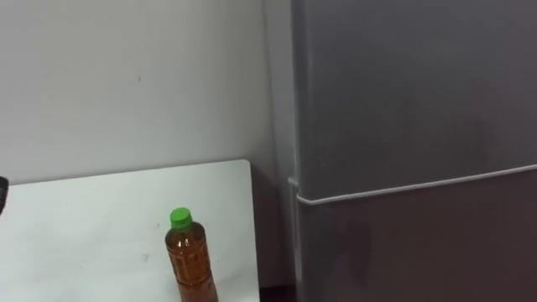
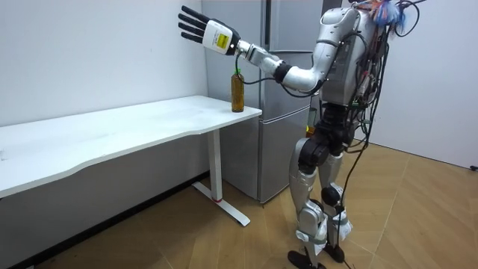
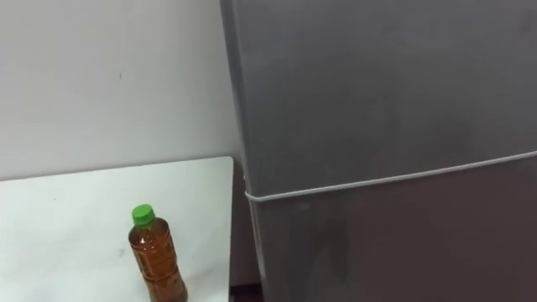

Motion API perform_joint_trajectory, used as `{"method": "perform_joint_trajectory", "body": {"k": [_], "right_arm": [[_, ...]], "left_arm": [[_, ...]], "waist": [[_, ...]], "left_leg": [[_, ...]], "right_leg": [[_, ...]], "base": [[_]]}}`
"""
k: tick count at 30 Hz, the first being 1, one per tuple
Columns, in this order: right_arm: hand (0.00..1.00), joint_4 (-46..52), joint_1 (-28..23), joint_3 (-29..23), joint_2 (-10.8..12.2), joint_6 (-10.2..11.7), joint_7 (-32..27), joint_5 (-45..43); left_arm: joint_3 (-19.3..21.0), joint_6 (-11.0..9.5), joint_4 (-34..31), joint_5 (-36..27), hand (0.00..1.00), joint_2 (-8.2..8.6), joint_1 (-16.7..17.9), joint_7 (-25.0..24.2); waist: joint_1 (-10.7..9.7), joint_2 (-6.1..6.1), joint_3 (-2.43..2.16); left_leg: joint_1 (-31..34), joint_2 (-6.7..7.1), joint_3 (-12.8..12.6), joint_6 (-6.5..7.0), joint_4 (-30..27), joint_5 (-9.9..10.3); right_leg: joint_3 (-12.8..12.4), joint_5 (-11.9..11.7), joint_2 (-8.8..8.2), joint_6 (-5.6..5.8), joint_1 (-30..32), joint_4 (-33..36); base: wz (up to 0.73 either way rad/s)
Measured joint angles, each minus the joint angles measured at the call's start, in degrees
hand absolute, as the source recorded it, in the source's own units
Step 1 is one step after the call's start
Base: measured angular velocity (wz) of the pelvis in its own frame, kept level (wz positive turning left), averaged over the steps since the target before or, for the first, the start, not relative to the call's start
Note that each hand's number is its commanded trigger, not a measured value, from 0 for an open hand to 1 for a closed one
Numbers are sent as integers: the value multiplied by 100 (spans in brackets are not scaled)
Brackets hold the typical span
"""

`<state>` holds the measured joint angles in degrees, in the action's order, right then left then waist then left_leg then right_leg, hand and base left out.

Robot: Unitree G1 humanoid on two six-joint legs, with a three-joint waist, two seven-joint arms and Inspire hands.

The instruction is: Put the bottle in the upper fridge

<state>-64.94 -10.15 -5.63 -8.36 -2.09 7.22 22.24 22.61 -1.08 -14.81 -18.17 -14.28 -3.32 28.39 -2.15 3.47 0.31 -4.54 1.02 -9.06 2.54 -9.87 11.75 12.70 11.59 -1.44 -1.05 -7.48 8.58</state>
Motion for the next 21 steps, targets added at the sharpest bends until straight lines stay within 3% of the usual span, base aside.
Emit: {"method": "perform_joint_trajectory", "body": {"k": [3,7,14,21], "right_arm": [[0,3,11,-3,23,-42,-14,8],[0,0,36,-8,14,-58,-19,10],[0,-147,225,-19,-7,-174,-19,58],[0,-168,261,-7,-13,-173,-9,73]], "left_arm": [[-241,134,-131,-51,0,0,-103,-162],[-617,266,-163,-207,0,1,-514,-579],[-1001,377,-326,-554,0,147,-637,-1139],[-1625,583,-326,-693,0,196,-1016,-1593]], "waist": [[-128,13,-12],[-185,27,-14],[-515,99,-25],[-615,125,-5]], "left_leg": [[-5,-1,-10,1,-13,0],[-7,-1,-19,1,-36,1],[5,-8,-37,1,-64,0],[2,-15,-38,0,-89,-1]], "right_leg": [[-79,0,15,0,59,-1],[-182,-2,45,-3,62,4],[-179,-2,32,-5,54,-12],[-200,-2,32,-8,56,0]], "base": [[-3],[0],[0],[-1]]}}
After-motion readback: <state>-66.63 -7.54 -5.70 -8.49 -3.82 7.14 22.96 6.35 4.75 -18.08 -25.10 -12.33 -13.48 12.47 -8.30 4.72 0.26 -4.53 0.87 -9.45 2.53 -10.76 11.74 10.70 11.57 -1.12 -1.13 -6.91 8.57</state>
